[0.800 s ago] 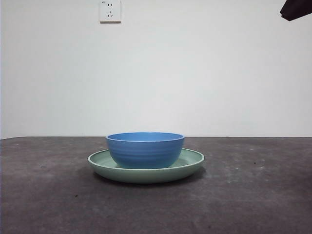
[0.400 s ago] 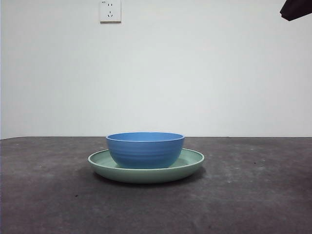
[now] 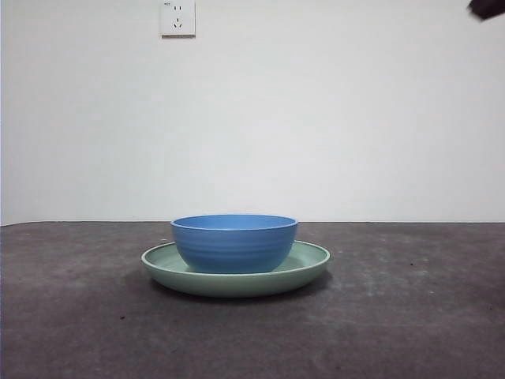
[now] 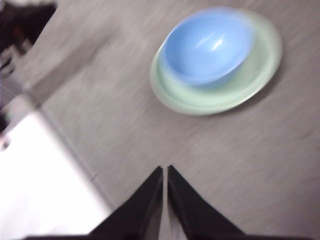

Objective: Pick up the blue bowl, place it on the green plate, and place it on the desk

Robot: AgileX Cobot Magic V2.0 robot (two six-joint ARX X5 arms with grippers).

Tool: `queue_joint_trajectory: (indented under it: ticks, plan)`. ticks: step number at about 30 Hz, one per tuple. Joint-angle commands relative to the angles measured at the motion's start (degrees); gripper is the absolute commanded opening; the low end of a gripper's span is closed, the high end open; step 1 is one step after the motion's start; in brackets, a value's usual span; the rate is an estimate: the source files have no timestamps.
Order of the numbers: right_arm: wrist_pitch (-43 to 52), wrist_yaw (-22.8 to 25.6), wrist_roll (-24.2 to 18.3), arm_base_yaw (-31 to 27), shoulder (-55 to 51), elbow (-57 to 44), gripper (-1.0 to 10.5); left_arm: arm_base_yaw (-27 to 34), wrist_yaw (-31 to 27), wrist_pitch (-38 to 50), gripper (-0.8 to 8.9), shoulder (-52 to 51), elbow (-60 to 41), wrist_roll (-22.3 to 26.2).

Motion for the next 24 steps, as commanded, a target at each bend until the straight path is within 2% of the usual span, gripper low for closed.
queue_joint_trajectory:
  ticks: [1,5,7,11,16,24]
  plan:
    - [3.23,0.17,-2.93,-5.84,-3.48,0.52,0.1,0.13,-0.17,-0.48,0.10,-0.07,-1.18,-0.31]
    - [8.72,3.30,-4.92,-15.04,-10.08,-1.22,0.1,0.13,-0.17,-0.48,0.10,-0.07,-1.18,-0.31]
    - [12.15,4.94,-5.40,-18.21,-13.44,-3.72,0.1,0.13,-0.17,-0.48,0.10,-0.07,-1.18,-0.31]
    - [21.31,5.20,-5.49,-22.67,-20.85,-12.70,0.1,0.13,-0.17,-0.50,0.09,-0.04,-1.18,-0.31]
    - [33.46,6.43,-3.72,-24.85,-28.81,-26.03,0.1,0.13,-0.17,-0.48,0.10,-0.07,-1.18,-0.31]
    - [42.01,9.62,-2.51,-24.85,-35.52,-39.19,0.1,0.13,-0.17,-0.48,0.10,-0.07,-1.18,-0.31]
